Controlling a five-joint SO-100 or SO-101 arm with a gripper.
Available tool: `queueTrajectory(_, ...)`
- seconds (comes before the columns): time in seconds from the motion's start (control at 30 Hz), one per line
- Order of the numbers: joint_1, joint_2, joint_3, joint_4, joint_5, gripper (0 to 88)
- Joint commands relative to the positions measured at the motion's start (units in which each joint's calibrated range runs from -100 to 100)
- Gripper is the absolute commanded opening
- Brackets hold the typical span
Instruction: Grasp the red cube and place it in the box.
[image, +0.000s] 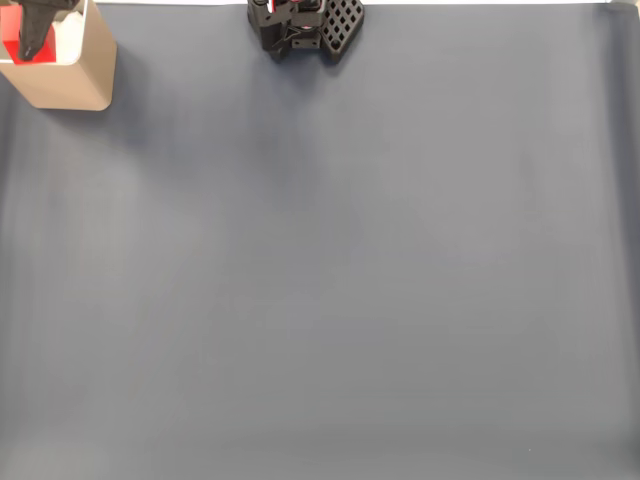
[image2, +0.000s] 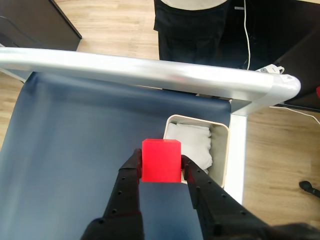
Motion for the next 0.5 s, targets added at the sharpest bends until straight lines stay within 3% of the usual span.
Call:
queueTrajectory(0.0,1.9,-0.2,-2.7,-1.4,-0.5,0.0)
queueTrajectory(0.47,7.0,-0.6,-2.0,-1.6,-0.5,0.0)
